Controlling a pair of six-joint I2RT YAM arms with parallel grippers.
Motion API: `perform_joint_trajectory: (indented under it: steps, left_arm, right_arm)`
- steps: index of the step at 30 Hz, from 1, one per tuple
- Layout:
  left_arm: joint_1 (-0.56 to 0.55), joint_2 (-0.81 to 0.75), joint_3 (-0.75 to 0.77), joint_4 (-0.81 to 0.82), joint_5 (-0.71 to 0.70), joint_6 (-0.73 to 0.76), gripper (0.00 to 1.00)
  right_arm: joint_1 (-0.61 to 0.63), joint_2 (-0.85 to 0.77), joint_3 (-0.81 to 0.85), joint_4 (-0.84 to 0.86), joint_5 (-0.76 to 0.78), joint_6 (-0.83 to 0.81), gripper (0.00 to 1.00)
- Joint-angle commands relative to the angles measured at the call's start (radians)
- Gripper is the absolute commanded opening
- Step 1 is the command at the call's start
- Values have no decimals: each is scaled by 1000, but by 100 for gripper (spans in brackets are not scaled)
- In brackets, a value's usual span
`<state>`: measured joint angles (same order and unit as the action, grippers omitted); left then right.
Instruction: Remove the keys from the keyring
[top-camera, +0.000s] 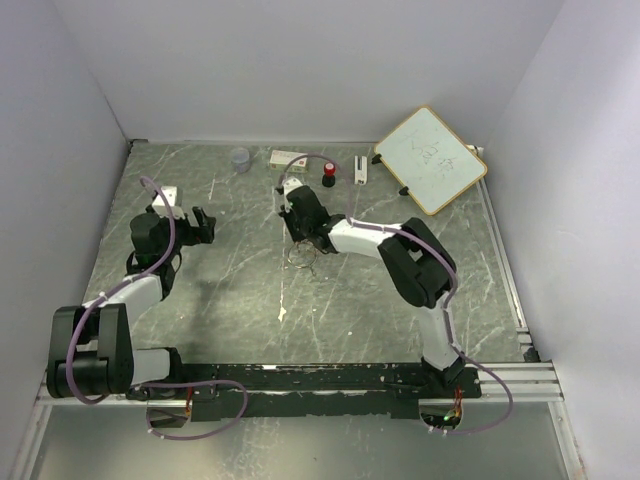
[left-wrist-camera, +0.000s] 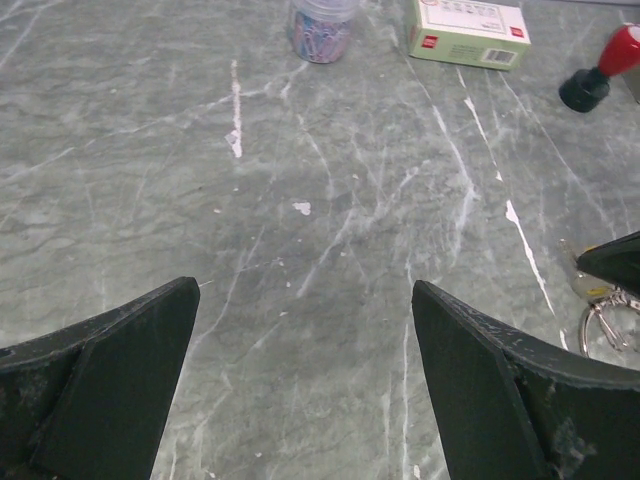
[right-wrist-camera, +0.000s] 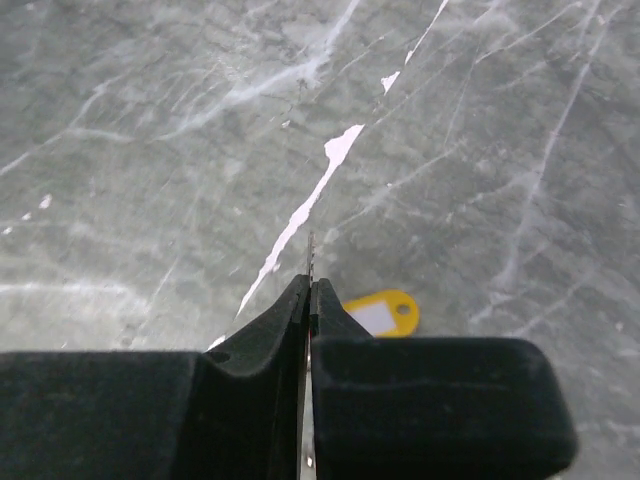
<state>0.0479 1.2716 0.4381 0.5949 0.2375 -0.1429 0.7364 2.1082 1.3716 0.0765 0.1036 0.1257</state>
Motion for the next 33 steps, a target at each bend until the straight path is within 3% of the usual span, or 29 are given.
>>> perform_joint_trajectory:
  steps: [1,13,22,33]
  left_arm:
    - [-6,26,45,35,143,23,100]
    - [-11,142,113,103,478,23,100]
    - [-151,151,220,6,527,89,99]
    - [-287,175,215,216,604,31,100]
  right_arm:
    - [19,-138,-48,-12,64,-5,0]
    - [52,-325,-94,60,149,-12,0]
    - [87,-438,-72,80,223,-70,0]
    - [104,-607,-104,106,224,-24,0]
